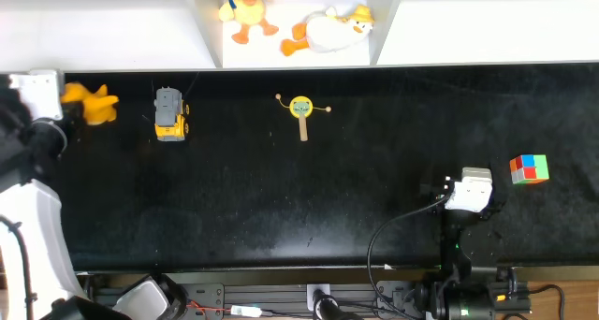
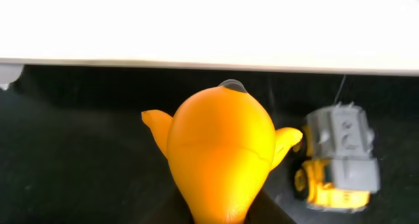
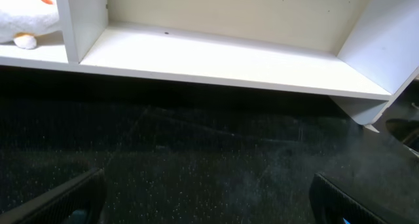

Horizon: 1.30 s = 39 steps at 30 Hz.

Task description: Store Toys

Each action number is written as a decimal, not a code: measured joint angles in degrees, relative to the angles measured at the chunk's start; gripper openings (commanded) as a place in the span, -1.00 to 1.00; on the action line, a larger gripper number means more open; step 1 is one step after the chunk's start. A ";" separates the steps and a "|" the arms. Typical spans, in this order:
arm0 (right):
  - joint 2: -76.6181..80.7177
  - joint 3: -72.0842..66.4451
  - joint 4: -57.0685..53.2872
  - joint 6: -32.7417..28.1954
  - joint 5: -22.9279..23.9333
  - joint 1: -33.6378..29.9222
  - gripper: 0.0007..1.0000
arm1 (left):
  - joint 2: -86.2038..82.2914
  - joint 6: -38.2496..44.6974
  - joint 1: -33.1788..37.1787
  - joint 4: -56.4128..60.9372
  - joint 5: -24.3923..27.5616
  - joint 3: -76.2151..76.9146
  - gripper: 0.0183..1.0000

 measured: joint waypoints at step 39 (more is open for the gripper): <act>0.00 0.00 -0.02 0.00 0.00 0.00 0.99 | 18.86 -11.41 -4.22 3.26 -9.38 22.14 -0.67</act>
